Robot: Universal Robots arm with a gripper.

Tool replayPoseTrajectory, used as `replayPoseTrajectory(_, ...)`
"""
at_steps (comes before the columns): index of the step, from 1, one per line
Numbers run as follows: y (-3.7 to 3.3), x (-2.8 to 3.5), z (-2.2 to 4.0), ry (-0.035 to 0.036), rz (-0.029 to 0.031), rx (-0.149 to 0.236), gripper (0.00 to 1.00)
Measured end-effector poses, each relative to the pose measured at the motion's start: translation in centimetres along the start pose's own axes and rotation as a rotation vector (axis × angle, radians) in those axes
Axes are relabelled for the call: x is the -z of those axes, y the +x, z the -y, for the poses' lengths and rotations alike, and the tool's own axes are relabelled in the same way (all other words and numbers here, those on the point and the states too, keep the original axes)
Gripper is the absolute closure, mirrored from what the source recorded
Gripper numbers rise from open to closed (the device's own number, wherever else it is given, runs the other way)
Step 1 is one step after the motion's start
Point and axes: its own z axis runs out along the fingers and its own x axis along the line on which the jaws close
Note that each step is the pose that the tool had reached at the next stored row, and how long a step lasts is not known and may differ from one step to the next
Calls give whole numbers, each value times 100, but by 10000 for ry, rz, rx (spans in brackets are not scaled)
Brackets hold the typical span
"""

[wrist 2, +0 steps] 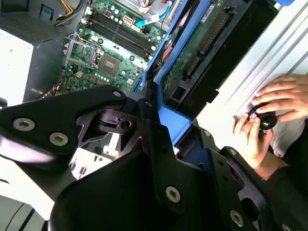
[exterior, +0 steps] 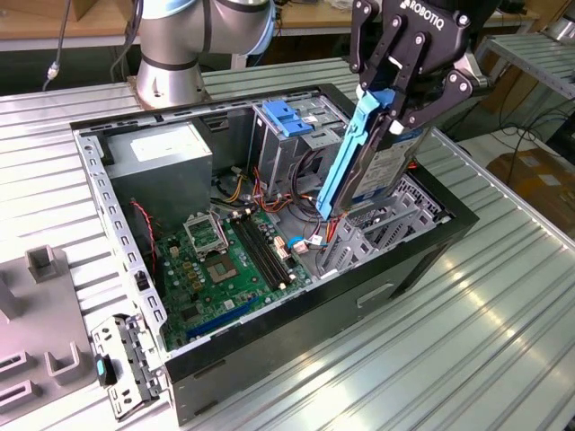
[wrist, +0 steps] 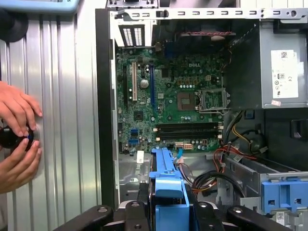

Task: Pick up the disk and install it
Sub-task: 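Insert the disk into the insertion slot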

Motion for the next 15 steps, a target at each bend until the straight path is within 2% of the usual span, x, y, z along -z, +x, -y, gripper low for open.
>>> replayPoseTrajectory(3,67,-18,38,0,1,0,63)
replayPoseTrajectory(4,101,-26,68,0,1,0,63)
replayPoseTrajectory(9,119,-53,209,0,1,0,63)
replayPoseTrajectory(11,116,-75,324,0,0,13,63)
replayPoseTrajectory(15,111,-114,456,-2,-1,97,63)
